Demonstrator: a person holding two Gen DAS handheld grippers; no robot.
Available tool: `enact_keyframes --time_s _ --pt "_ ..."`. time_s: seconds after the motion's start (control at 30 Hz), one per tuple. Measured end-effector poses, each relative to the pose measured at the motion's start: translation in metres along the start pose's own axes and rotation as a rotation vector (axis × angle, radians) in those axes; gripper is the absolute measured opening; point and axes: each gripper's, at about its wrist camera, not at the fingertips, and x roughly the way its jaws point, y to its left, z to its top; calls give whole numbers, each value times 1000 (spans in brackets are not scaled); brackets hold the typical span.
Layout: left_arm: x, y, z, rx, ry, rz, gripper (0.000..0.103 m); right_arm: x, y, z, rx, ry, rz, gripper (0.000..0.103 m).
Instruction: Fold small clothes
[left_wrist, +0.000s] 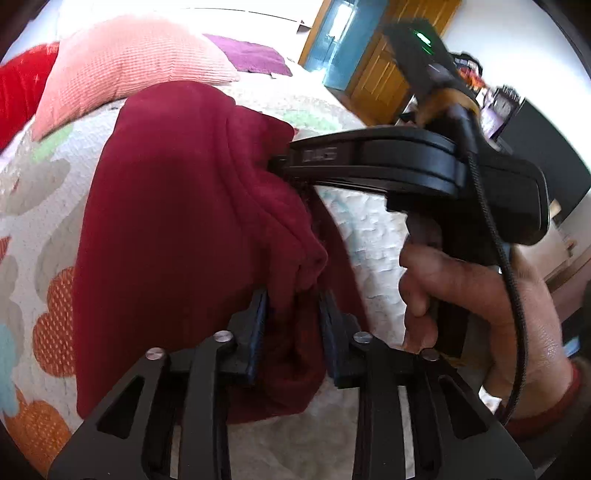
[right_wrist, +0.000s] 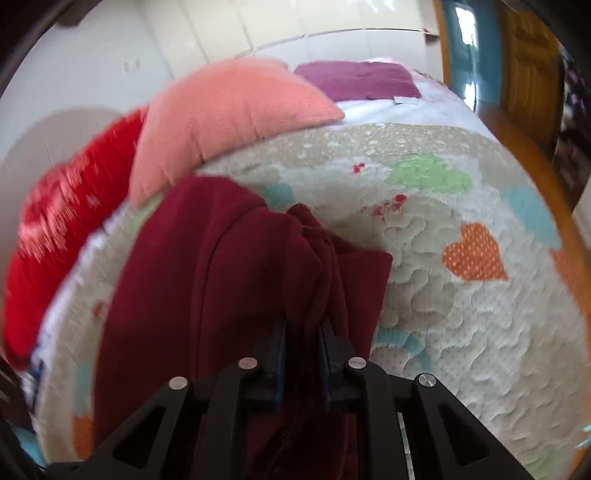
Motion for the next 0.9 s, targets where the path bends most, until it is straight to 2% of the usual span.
enact_keyframes --time_s 0.03,0.1,0.13,0.2,0.23,0.33,0.47,0.53,0.6,0.77,0.8,0.9 --pt "-7 2 0 -16 22 -24 40 -6 -4 -1 21 4 16 18" --pt "-21 -1 -5 -35 42 -49 47 -23 -8 -2 49 2 33 24" --pt "-32 7 -3 -39 31 -50 48 -30 -8 -5 51 -4 39 27" --pt "-58 13 -16 -33 -23 0 49 -51 -8 -14 52 -25 82 43" --pt "-66 17 -22 -29 -45 30 49 -59 -5 -19 54 -29 100 47" --pt "-76 33 -28 -32 -100 125 50 -68 -4 -41 91 -12 162 49" --pt "-57 53 -37 -58 -73 191 50 -58 -3 -59 158 30 257 49" --pt "-49 56 -42 -56 -58 202 50 -51 0 -61 175 42 264 50" --pt "-49 55 -48 -51 -51 218 50 -39 4 -63 186 76 237 58" --pt "-49 65 -49 -53 -52 230 50 -20 14 -67 159 91 237 57" --pt "-49 65 -50 -52 -51 232 50 -20 17 -66 147 83 234 46" --pt "-52 62 -46 -44 -52 232 50 -31 27 -64 70 28 207 25"
